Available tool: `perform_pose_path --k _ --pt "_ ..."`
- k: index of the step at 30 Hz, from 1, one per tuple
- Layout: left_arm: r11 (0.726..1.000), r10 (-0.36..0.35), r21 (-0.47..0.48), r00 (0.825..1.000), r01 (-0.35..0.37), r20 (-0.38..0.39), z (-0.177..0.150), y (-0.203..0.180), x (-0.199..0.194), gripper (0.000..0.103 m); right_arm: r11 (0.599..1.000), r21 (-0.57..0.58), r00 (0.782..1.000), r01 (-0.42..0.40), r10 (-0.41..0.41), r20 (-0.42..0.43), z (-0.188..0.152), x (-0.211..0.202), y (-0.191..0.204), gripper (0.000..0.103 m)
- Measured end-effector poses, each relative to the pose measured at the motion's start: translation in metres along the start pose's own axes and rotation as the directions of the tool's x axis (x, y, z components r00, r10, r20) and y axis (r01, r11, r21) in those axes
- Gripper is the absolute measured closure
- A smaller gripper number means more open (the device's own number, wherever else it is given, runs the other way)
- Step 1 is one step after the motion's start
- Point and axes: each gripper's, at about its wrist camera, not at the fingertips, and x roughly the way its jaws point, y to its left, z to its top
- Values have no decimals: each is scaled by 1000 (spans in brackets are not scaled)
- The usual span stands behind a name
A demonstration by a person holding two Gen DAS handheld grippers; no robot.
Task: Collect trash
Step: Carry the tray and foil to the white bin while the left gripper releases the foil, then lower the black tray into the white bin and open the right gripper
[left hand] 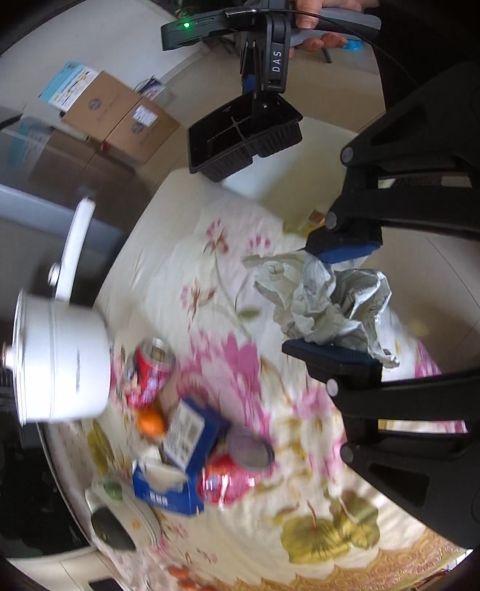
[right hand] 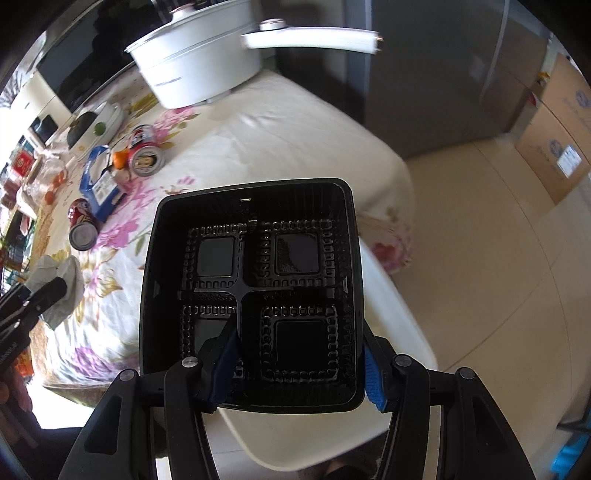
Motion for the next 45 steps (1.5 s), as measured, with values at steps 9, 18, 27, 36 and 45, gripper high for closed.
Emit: perform_pose_path --k 9,18,27,36,45 --pt "986 -67 153 997 72 -39 -6 -72 33 62 999 29 1000 25 -25 -6 -24 -7 -46 44" --pt "974 -116 189 992 124 -50 -8 -96 56 54 998 40 999 42 -41 -19 -38 -10 -72 44" --pt "981 -29 194 999 32 -16 -3 -94 53 11 997 47 997 59 -56 -53 -43 -2 -79 43" --pt "992 51 115 999 -51 -5 0 -53 31 4 999 -5 996 40 -40 -83 -38 9 -50 43" --pt "996 92 -18 996 -92 8 -8 8 -2 1 1000 -26 994 -6 3 -107 -31 19 -19 21"
